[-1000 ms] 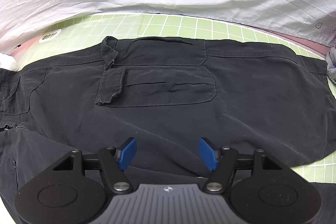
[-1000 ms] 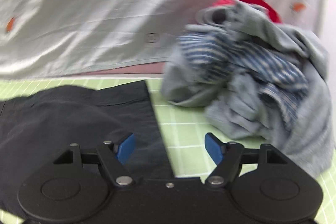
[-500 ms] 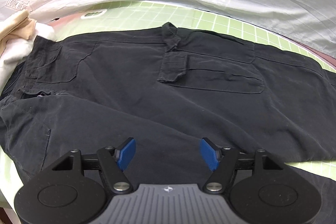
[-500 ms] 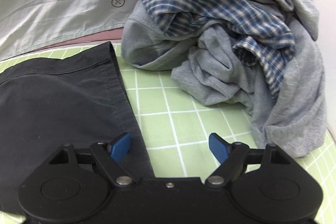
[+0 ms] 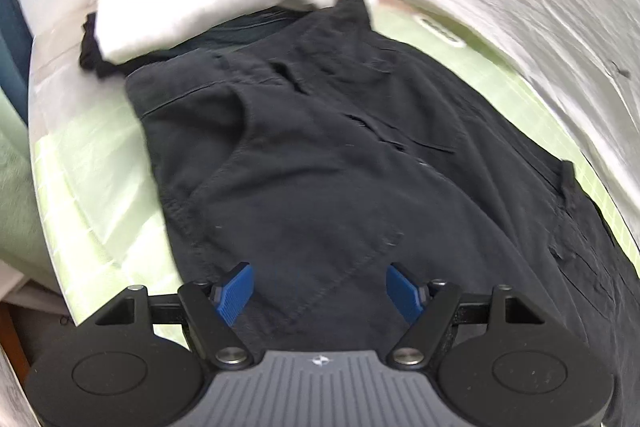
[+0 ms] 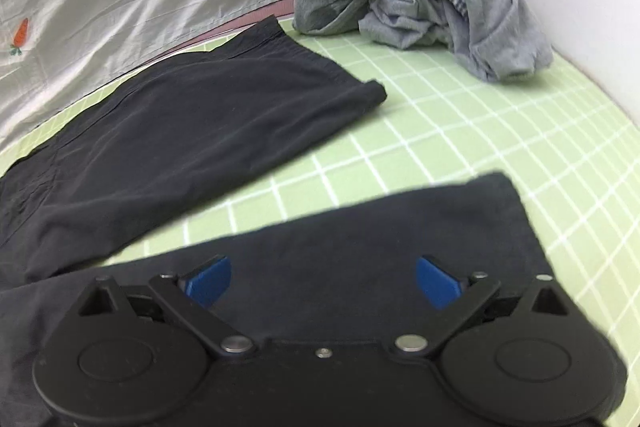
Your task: Fold clothes
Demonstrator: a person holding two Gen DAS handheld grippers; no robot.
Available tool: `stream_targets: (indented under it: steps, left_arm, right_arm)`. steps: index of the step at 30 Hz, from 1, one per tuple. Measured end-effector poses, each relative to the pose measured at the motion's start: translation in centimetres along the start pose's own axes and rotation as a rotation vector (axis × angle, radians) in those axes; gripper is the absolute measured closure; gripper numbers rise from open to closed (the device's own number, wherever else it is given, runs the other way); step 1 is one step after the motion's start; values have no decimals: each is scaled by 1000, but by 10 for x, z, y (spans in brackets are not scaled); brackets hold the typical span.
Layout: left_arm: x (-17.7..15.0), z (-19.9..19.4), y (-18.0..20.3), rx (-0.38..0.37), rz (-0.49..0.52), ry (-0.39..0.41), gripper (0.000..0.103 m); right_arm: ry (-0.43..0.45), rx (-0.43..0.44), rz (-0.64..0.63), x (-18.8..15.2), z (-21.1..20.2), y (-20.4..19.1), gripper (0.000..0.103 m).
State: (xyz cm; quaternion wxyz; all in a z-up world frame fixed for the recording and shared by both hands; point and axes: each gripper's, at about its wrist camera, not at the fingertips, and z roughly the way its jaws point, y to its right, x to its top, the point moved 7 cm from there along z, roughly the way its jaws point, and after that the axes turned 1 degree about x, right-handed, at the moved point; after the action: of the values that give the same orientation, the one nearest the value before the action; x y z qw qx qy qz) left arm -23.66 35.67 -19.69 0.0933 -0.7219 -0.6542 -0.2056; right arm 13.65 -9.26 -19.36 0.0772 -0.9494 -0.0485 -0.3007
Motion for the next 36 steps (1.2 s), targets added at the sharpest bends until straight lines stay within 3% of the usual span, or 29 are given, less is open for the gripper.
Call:
stream_targets:
  steps: [3, 8, 13, 17, 21, 23, 24, 26, 28, 31, 36]
  left_arm:
    - [7, 19, -25, 8, 0, -28, 29]
    - [10, 43, -22, -44, 67, -94, 28]
    - [10, 46, -5, -30, 173, -84, 23]
    - [3, 42, -4, -52, 191, -87, 23]
    - [-2, 34, -3, -56, 196, -78, 23]
    - [-3, 30, -1, -46, 197, -65, 23]
    - [-5, 27, 0, -41, 195, -58, 23]
    - [-8, 22, 2, -29, 190, -45, 23]
    - [-13, 17, 5, -14, 188, -39, 23]
    - [-21, 13, 13, 4, 193, -33, 23]
    - [-31, 3, 26, 45, 235, -13, 23]
  right_arm:
    - [-21, 46, 114, -30, -21, -9, 2]
    - [18, 54, 276, -62, -57, -7, 2]
    - [66, 69, 405, -86, -87, 9, 2]
    - [78, 51, 455, -97, -99, 23, 2]
    - [77, 48, 593, -109, -93, 54, 2]
    - [80, 19, 634, -110, -88, 69, 6]
    - [81, 3, 654, -110, -85, 76, 14]
    - [83, -60, 634, -102, -81, 87, 24]
    - [83, -100, 576, -88, -74, 96, 48]
    - [72, -133, 482, -64, -56, 105, 60]
    - [82, -248, 31, -19, -28, 71, 58]
